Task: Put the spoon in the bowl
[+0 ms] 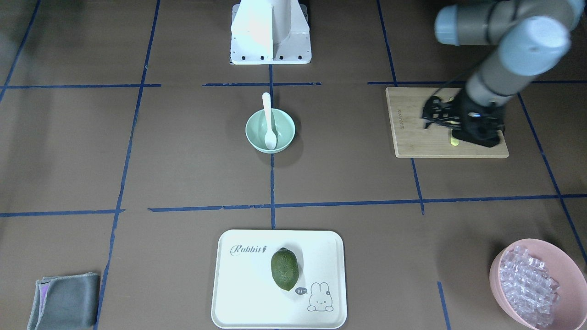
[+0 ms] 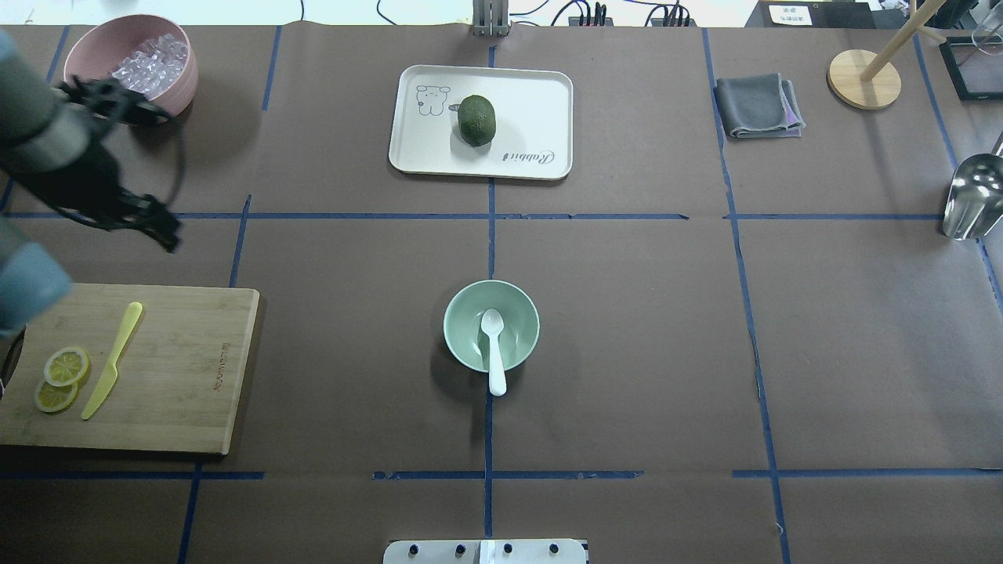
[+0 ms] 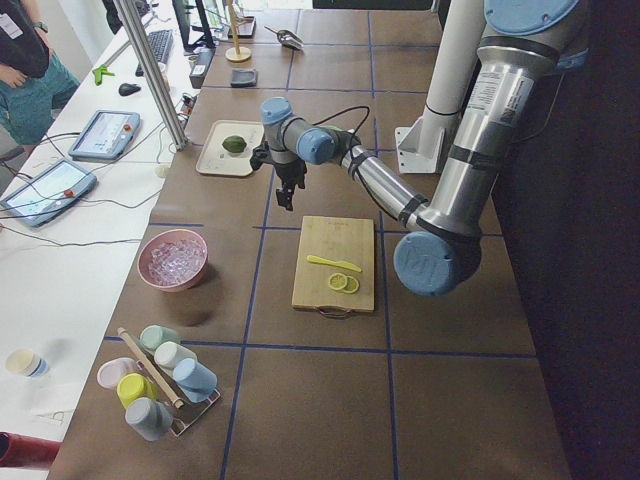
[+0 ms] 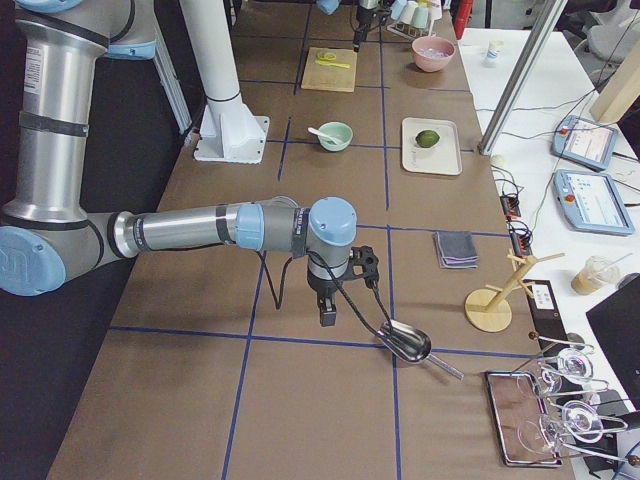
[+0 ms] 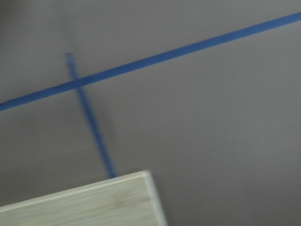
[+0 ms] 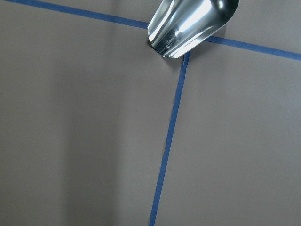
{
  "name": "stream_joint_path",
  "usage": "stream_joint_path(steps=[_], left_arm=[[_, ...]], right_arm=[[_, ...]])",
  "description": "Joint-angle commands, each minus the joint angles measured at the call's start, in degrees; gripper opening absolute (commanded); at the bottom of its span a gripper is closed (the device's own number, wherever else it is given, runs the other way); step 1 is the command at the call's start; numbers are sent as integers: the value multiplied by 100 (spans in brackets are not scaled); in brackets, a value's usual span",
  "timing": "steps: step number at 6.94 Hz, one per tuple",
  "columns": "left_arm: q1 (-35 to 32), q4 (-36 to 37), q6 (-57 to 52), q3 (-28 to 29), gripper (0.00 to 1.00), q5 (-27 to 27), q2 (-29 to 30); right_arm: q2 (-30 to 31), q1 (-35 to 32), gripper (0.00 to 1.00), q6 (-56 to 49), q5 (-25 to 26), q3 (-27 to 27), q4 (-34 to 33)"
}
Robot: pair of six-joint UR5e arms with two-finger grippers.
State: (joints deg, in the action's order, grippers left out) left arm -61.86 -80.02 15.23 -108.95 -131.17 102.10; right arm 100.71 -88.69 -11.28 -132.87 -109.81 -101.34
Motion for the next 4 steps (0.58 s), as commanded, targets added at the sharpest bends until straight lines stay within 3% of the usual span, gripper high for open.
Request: stream_joint_path(steps=[1, 4], left_arm=[[-1725, 30, -1814, 49, 100, -339, -934], [-2970, -92, -2657, 260, 100, -514, -2076]], right_arm=[[-34, 1, 100, 73, -2, 4, 0], [-34, 1, 100, 73, -11, 4, 0]])
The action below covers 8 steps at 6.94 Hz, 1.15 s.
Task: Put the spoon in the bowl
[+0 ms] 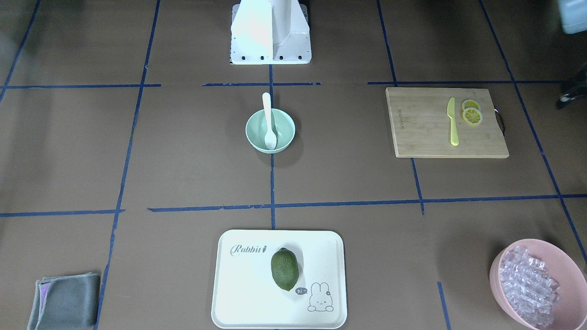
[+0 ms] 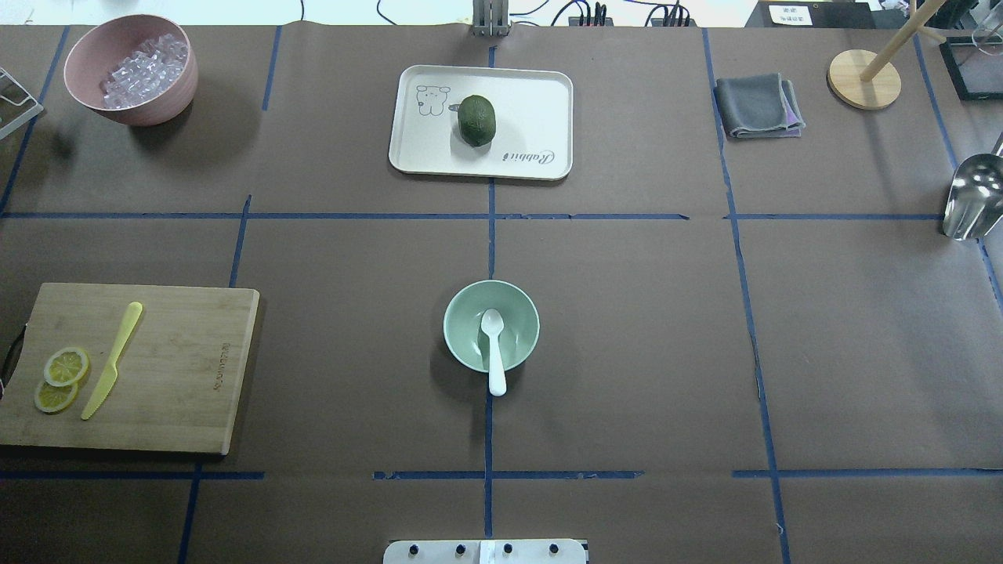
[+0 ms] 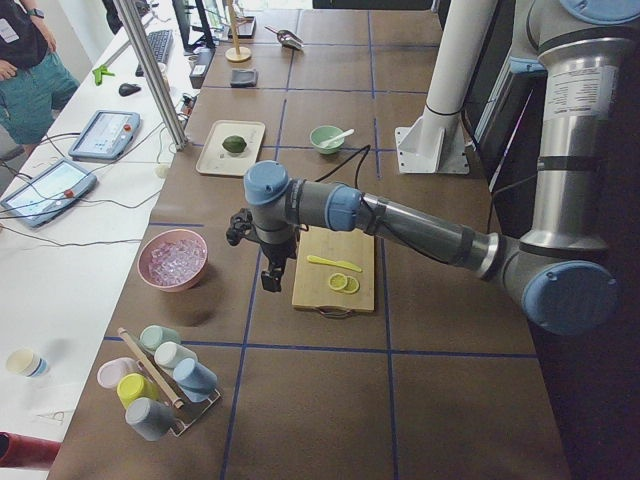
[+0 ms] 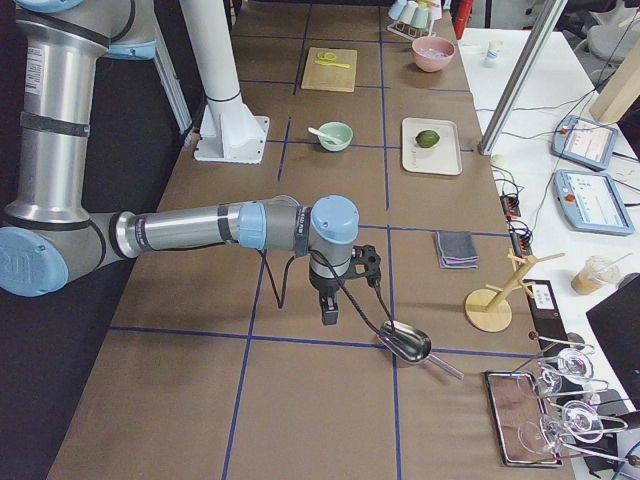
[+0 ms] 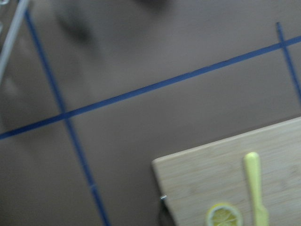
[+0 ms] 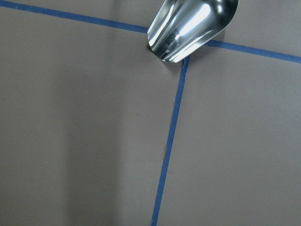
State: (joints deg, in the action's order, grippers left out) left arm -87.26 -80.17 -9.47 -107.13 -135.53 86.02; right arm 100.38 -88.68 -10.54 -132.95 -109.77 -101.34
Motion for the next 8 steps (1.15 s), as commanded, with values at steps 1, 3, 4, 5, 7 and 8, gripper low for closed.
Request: stream_joint_path(steps=[1, 3, 4, 5, 7, 8], left_arm=[[-432, -174, -178, 105, 100, -62, -515], [-432, -166, -161, 149, 100, -79, -542], [-432, -166, -143, 419, 100, -96, -620], [-424, -149, -125, 517, 100, -62, -621], [-424, -149, -160, 553, 100, -35, -612], [-424, -149, -160, 553, 100, -35, -621]], right_arm=[[-1, 0, 100, 0, -3, 0, 0], [-1, 0, 100, 8, -3, -9, 0], [-1, 0, 100, 0, -3, -9, 9], [-10, 0, 100, 8, -3, -9, 9], [-10, 9, 100, 0, -3, -9, 9], [-10, 9, 100, 0, -3, -9, 0]])
